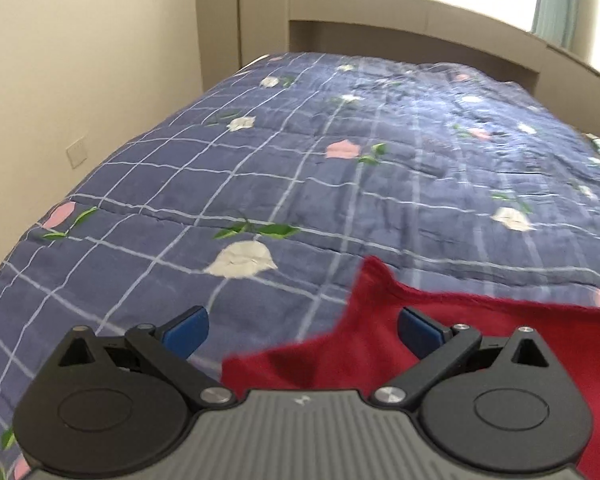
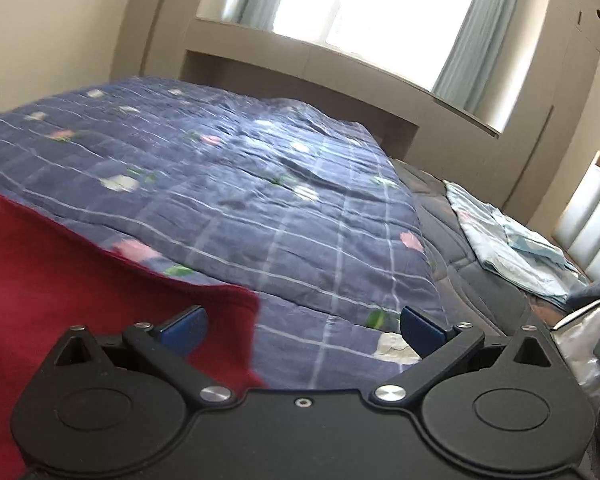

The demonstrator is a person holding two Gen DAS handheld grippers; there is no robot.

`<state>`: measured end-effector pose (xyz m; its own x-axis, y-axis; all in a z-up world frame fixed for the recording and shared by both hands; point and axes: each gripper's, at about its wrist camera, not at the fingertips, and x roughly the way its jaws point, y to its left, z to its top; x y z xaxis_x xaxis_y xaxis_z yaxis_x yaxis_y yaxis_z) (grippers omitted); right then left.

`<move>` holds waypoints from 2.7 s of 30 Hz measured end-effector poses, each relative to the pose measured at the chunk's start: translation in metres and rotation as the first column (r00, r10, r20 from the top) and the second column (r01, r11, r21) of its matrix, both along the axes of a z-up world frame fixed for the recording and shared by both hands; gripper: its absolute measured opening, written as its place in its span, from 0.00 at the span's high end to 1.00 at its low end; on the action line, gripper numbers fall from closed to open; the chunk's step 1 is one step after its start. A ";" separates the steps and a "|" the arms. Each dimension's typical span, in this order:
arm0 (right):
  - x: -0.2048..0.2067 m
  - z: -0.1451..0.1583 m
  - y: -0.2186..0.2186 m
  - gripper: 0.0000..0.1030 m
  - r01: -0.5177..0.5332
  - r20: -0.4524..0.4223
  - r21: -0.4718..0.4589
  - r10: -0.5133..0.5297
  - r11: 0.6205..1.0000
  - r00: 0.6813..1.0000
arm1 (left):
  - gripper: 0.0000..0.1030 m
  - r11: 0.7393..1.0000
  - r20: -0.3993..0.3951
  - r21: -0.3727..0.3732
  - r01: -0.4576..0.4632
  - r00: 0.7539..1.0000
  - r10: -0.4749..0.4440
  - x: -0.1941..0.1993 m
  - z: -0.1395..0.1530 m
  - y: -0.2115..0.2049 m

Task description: Fold small clothes

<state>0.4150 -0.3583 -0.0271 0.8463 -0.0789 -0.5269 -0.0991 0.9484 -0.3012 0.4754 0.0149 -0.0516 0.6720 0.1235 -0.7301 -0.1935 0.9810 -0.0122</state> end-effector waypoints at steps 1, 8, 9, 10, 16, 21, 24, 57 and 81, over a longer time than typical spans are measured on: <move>-0.011 0.004 0.007 0.01 -0.021 0.000 0.012 0.021 1.000 1.000 | 0.00 1.000 0.007 -0.008 0.010 1.000 -0.010 -0.008 0.004 -0.003; -0.093 -0.008 0.071 0.01 -0.164 0.008 0.035 0.164 0.986 0.986 | 0.00 0.998 0.113 -0.042 0.036 0.993 -0.031 -0.098 0.012 -0.031; -0.102 -0.013 0.078 0.01 -0.168 0.003 0.022 0.168 0.986 0.986 | 0.00 0.998 0.126 -0.042 0.042 0.991 -0.037 -0.109 0.010 -0.034; -0.109 -0.019 0.084 0.01 -0.168 -0.002 0.001 0.168 0.986 0.986 | 0.00 0.998 0.131 -0.035 0.045 0.991 -0.040 -0.117 0.007 -0.037; -0.140 -0.042 0.070 0.01 -0.033 0.029 -0.091 0.036 0.995 0.999 | 0.00 0.995 0.118 0.082 0.050 0.991 -0.059 -0.152 -0.018 -0.040; -0.147 -0.046 0.023 0.01 0.180 0.002 0.071 -0.181 0.981 0.984 | 0.00 0.999 0.124 -0.047 0.017 0.992 -0.011 -0.166 -0.029 -0.017; -0.148 -0.053 0.019 0.01 0.196 0.000 0.118 -0.197 0.974 0.980 | 0.00 0.990 0.134 -0.141 0.002 0.991 0.018 -0.169 -0.035 -0.003; 0.008 -0.040 0.117 0.01 -0.179 0.046 -0.063 0.182 0.982 0.982 | 0.00 0.994 0.144 -0.113 0.002 0.989 0.014 -0.169 -0.038 -0.008; -0.096 -0.017 0.129 0.01 -0.249 0.008 -0.048 0.250 0.967 0.968 | 0.00 0.993 0.148 -0.120 0.003 0.989 0.015 -0.169 -0.038 -0.008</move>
